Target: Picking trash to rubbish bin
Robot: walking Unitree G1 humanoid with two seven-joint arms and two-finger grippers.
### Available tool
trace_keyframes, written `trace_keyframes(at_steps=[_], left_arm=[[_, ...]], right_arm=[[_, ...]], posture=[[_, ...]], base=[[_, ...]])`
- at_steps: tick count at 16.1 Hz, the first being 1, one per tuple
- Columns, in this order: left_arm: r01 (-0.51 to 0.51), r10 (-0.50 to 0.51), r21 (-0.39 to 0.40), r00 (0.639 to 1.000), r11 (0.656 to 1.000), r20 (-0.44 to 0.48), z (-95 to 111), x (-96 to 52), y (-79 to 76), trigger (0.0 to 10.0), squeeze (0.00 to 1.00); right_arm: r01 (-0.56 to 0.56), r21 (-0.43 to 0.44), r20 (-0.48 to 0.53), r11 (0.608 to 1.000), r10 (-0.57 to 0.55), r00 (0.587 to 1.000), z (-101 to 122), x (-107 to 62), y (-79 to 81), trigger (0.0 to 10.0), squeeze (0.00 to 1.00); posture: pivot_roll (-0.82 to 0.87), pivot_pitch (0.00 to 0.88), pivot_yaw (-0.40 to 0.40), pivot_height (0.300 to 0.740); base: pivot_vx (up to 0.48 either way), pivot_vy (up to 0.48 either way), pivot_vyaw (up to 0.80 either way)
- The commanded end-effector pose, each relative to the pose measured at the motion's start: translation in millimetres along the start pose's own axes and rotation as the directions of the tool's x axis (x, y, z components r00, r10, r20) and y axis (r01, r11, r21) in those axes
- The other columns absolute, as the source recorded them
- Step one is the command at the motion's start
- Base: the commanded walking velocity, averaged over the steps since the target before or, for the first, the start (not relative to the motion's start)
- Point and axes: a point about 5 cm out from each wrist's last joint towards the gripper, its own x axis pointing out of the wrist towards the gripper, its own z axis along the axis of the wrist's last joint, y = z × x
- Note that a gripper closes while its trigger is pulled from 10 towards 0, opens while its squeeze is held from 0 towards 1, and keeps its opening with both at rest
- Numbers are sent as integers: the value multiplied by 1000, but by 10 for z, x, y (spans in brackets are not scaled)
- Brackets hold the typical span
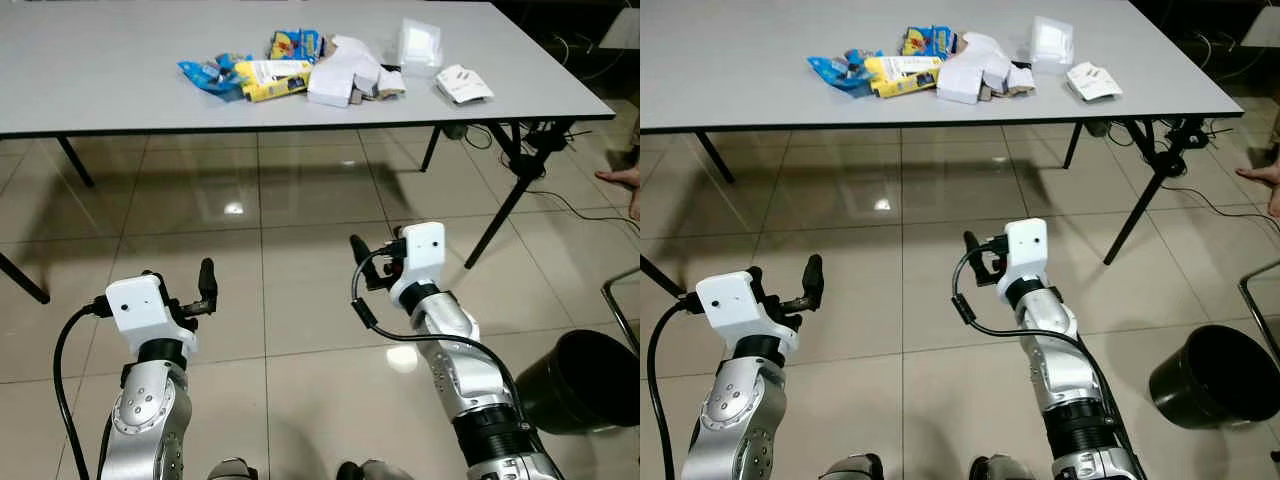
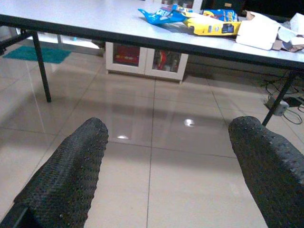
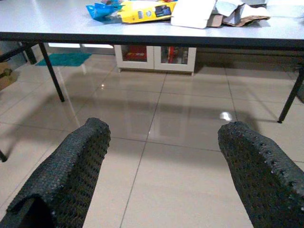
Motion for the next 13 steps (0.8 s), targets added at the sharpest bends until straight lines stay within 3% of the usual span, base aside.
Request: trace_keyframes(at_steps=[1, 13], left_arm=[[-3, 3, 4, 1000, 1000, 10, 44, 6, 19, 10000, 0], [-8, 8, 18, 1000, 1000, 2, 47, 18, 49, 10000, 0]], right_arm=[[-14, 1, 17, 1000, 14, 1000, 39, 9, 23, 10000, 0], [-12, 4, 13, 1000, 12, 1000, 25, -6, 24, 10000, 0]], posture=[[50, 144, -36, 740], [49, 147, -32, 740]], base=[[326, 0, 0], [427, 0, 0]])
